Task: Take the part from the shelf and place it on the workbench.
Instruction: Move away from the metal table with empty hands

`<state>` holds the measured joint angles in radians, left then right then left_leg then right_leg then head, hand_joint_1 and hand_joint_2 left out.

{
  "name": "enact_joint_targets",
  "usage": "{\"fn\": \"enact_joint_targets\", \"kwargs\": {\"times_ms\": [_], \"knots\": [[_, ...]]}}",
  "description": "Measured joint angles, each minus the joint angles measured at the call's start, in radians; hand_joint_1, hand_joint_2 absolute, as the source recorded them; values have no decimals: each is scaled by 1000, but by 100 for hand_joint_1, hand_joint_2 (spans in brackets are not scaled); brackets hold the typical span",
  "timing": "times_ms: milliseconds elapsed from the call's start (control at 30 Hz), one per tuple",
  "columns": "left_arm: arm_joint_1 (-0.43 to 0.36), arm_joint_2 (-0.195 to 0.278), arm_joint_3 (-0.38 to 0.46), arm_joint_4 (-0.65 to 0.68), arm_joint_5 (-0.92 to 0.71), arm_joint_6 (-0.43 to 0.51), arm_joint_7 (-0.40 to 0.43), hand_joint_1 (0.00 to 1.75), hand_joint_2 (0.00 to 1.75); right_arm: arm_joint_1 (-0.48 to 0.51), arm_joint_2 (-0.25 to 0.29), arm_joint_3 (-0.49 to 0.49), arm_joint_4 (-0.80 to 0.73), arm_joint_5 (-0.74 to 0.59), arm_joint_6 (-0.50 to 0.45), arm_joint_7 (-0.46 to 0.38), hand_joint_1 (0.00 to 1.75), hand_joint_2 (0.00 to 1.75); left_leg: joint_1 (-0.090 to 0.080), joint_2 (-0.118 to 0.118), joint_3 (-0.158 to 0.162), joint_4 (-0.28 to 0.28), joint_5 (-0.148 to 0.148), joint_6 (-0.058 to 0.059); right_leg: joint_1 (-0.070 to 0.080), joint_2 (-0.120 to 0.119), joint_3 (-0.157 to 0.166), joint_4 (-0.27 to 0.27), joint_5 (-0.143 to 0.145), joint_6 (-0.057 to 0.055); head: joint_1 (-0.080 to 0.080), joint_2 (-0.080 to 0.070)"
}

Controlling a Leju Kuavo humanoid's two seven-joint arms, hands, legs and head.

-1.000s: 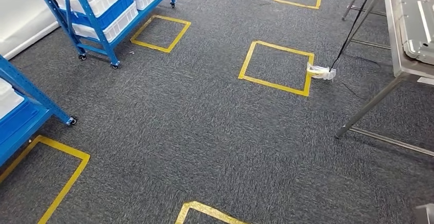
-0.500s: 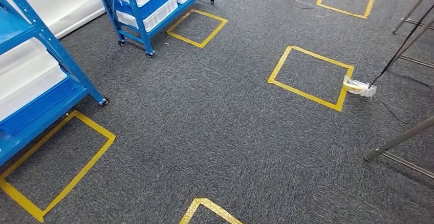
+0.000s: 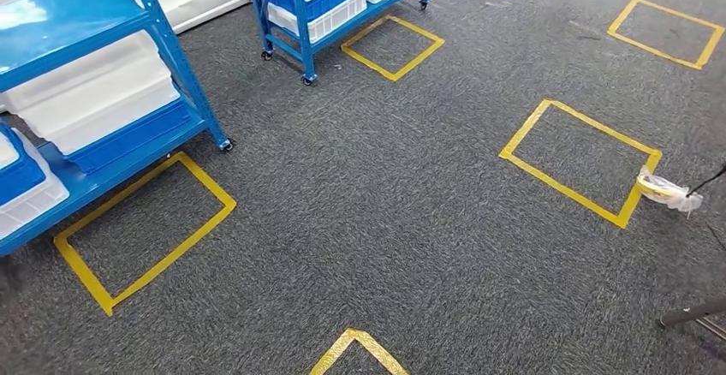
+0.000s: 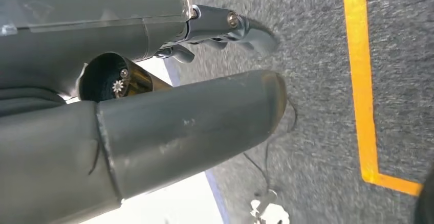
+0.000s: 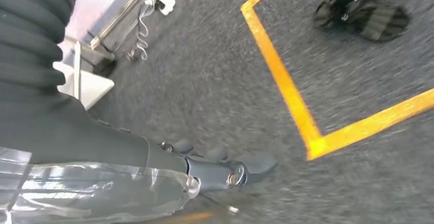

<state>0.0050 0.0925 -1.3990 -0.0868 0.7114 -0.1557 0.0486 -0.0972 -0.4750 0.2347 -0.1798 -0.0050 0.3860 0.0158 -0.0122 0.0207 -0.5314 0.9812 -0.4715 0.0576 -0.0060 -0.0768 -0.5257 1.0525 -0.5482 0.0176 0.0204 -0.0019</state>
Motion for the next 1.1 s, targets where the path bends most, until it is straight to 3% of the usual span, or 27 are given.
{"fn": "enact_joint_targets", "kwargs": {"times_ms": [67,100,133,167,233,300,367,433,500,567,633,667,700,733,800,867,933,1000,1067,1100], "knots": [[0,-2,13,1,9,6,-5,0,0,4,-3,10,-1,14,-4,-10,0,175,4,-19,3,-5,5,5,-6,58,-59,122,-62,7,1,0],[-1,-3,19,2,12,10,-7,0,0,6,-4,15,-1,22,-7,-14,0,175,4,-32,2,-4,5,6,-8,69,-92,187,-85,10,2,0],[-1,-5,24,5,15,12,-9,0,0,8,-4,22,0,30,-9,-17,0,175,4,-45,3,-3,5,5,-11,73,-115,228,-91,13,2,0],[-2,-8,29,9,17,12,-11,0,0,8,-5,27,0,38,-10,-20,0,175,5,-59,4,0,4,4,-13,74,-122,231,-75,16,2,0],[-2,-16,39,19,24,13,-15,0,0,7,-5,38,-1,47,-10,-25,0,175,7,-85,5,9,-1,-2,-21,88,-84,129,2,20,2,0],[-5,-21,48,29,29,12,-18,0,0,6,-6,44,-1,50,-11,-29,0,175,8,-110,-2,23,-9,-13,-26,131,-36,14,48,23,2,0],[-8,-24,55,37,38,9,-21,0,0,5,-7,48,-1,56,-10,-36,0,175,9,-133,-15,33,-11,-25,-25,149,-23,-22,47,17,1,0],[-7,-27,67,43,50,-6,-18,0,0,-2,-6,56,-3,68,-8,-44,0,175,13,-150,-23,35,-9,-35,-24,126,-23,-25,49,4,1,0],[-6,-30,75,49,49,-26,-2,0,0,-10,-5,65,-6,76,-5,-47,0,175,13,-117,-40,73,-37,-43,-25,103,-20,-31,52,-12,0,0],[-9,-32,76,51,36,-40,17,0,0,-15,-5,69,-7,77,1,-44,0,175,13,-56,-93,188,-102,-50,-21,78,-19,-34,52,-22,-2,0],[-13,-33,76,53,28,-45,26,0,0,-18,-5,70,-8,78,5,-38,0,175,15,-32,-152,306,-147,-54,-16,49,-19,-33,50,-25,-2,0],[-13,-33,76,53,27,-46,28,0,0,-20,-5,71,-8,78,6,-36,0,175,15,-28,-160,321,-142,-53,-14,34,-18,-33,48,-26,-2,0],[-13,-34,76,54,25,-46,30,0,0,-23,-5,71,-8,78,6,-36,0,175,14,-25,-147,295,-118,-51,-12,21,-16,-32,46,-26,-2,0],[-13,-35,76,55,24,-46,31,0,0,-27,-4,71,-8,78,6,-36,0,175,13,-17,-116,235,-83,-46,-10,10,-13,-32,44,-26,-2,0],[-14,-35,76,58,23,-46,31,0,0,-32,-4,71,-10,78,6,-36,0,175,4,27,-46,96,-29,-30,-7,-13,-5,-32,39,-22,-2,0],[-16,-35,76,62,23,-47,31,0,0,-35,-2,72,-11,78,6,-36,0,175,-6,52,-21,36,-17,-20,-5,-34,0,-33,35,-14,-1,0],[-15,-36,76,64,23,-47,31,0,0,-40,-1,72,-13,79,6,-36,0,175,-6,30,-20,29,-12,-14,-5,-50,5,-36,33,-4,-1,0],[-14,-38,76,65,22,-44,31,0,0,-43,0,73,-16,84,10,-39,0,175,1,10,-12,14,-1,-5,-7,-12,0,-13,12,5,-1,0],[-15,-40,76,66,24,-32,23,0,0,-40,0,78,-17,97,18,-48,0,175,5,-11,-10,6,7,0,-11,51,-45,86,-47,12,0,0],[-15,-41,77,66,27,-25,18,0,0,-37,0,83,-17,104,20,-53,0,175,5,-23,-11,7,7,2,-12,67,-78,152,-77,14,0,0]]}}
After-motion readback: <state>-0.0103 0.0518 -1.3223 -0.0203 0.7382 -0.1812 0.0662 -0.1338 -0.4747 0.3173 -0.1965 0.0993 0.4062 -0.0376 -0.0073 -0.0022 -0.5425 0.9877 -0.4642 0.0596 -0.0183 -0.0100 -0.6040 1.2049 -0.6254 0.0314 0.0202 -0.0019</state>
